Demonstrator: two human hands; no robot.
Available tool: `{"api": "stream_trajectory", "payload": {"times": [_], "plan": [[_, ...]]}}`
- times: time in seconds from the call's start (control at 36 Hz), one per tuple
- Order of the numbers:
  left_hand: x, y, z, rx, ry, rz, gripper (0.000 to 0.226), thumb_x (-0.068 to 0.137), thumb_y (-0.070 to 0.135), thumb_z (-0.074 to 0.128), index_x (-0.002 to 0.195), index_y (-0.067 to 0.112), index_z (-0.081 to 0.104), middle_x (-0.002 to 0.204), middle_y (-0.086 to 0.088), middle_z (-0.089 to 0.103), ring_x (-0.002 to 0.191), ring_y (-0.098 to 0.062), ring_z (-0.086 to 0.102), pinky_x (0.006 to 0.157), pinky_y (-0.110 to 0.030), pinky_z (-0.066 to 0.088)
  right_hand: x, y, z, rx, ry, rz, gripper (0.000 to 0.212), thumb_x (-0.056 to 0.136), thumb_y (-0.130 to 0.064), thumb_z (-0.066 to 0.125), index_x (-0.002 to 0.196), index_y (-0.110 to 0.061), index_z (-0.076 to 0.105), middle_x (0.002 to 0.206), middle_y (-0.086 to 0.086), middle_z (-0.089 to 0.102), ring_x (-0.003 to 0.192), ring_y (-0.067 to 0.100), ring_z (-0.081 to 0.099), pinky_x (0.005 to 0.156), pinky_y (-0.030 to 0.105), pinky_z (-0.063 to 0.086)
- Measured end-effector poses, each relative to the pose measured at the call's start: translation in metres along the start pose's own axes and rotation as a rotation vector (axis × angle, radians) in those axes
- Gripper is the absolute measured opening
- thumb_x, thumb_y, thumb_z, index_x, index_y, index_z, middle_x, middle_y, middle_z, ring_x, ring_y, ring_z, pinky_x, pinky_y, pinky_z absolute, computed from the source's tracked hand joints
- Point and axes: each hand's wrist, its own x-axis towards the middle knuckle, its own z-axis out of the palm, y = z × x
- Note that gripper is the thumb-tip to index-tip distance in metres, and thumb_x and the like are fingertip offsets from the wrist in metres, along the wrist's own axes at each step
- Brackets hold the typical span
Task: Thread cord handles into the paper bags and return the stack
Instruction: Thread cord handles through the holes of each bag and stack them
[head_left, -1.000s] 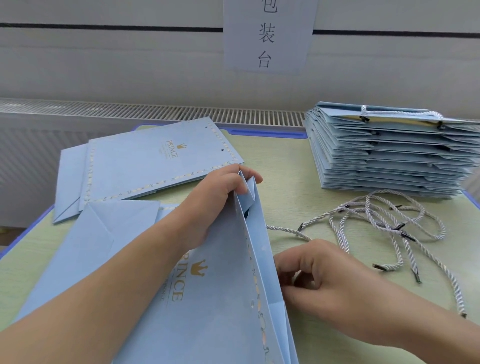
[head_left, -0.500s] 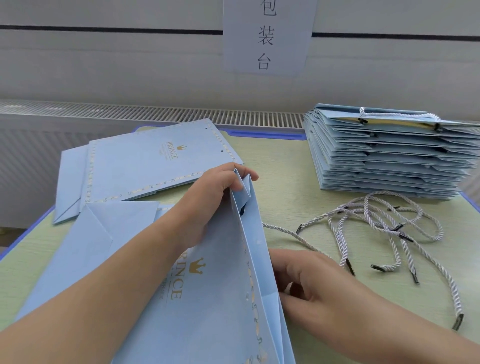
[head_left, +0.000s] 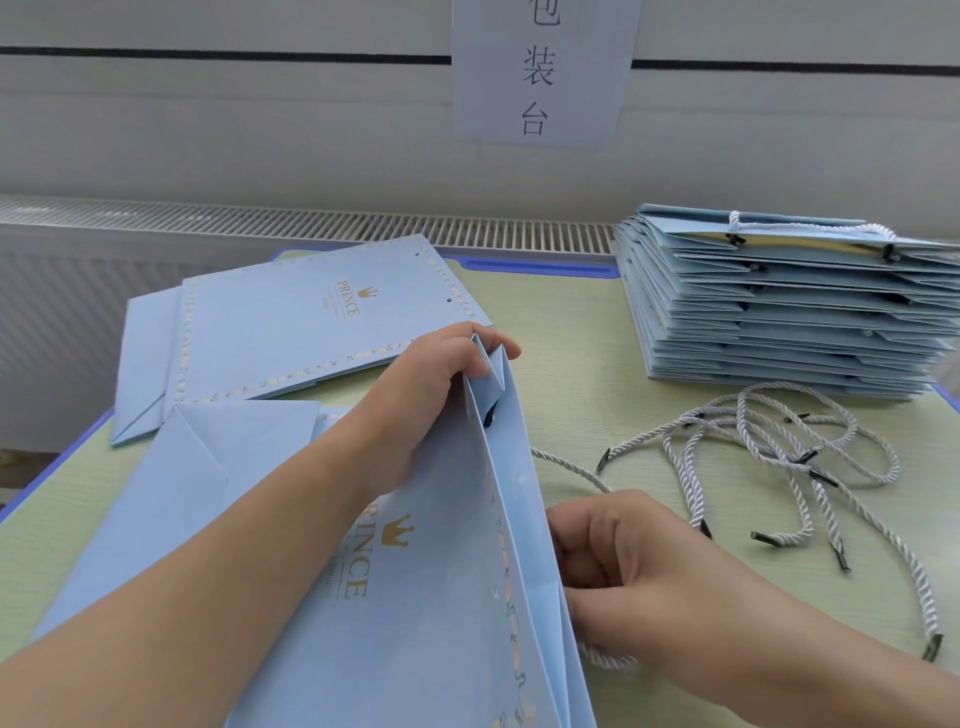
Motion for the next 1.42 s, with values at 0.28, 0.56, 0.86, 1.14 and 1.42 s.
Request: {"api": "stream_trajectory", "payload": {"times": [0.28,0.56,0.86,1.14,1.42], "plan": [[0.002,-0.002,0.0,-0.047,-0.002,-0.002,0.033,0.058,0.023,0.044,0.078,0.025,0.07,0.081,-0.005,0.054,0.069,-0.022,0.05,0.076,-0.042,0.039,0.0,-0.001,0.001,0.091,-0.041,-0.002,0.035,0.084,-0.012,0.06,0.112,0.009,0.059,0.112,0.03,0.064,0.108,0.045,0.061,0.096,0.059,0.046],[0.004,-0.003,-0.003,-0.085,-0.037,-0.001,0.038,0.053,0.016,0.043,0.081,0.021,0.069,0.072,0.0,0.056,0.058,-0.015,0.054,0.069,-0.036,0.043,0.0,-0.005,0.006,0.082,0.045,-0.016,0.038,0.076,-0.016,0.063,0.102,0.012,0.06,0.1,0.033,0.066,0.098,0.047,0.063,0.09,0.056,0.05],[0.006,-0.001,-0.003,-0.081,-0.03,-0.005,0.044,0.05,0.011,0.04,0.085,0.017,0.066,0.079,-0.003,0.053,0.06,-0.016,0.051,0.065,-0.032,0.043,-0.003,-0.004,0.01,0.035,0.105,-0.165,0.01,0.076,-0.008,0.06,0.082,-0.002,0.065,0.07,0.007,0.071,0.059,0.008,0.064,0.055,0.018,0.044],[0.006,-0.002,0.0,-0.032,-0.026,0.001,0.041,0.052,0.015,0.043,0.086,0.019,0.066,0.082,-0.006,0.051,0.06,-0.016,0.049,0.066,-0.033,0.039,-0.003,-0.009,0.009,0.397,0.011,-0.069,0.022,0.072,-0.008,0.068,0.086,-0.006,0.052,0.067,0.014,0.067,0.047,0.01,0.06,0.044,0.014,0.041],[0.007,-0.004,0.0,-0.008,-0.004,-0.004,0.04,0.051,0.015,0.042,0.083,0.021,0.066,0.082,-0.003,0.051,0.069,-0.02,0.047,0.068,-0.033,0.038,-0.016,-0.016,0.008,-0.081,0.153,-0.117,0.063,0.063,-0.053,0.06,0.117,-0.051,0.027,0.06,-0.008,0.062,0.058,0.004,0.055,0.062,0.014,0.043]]}}
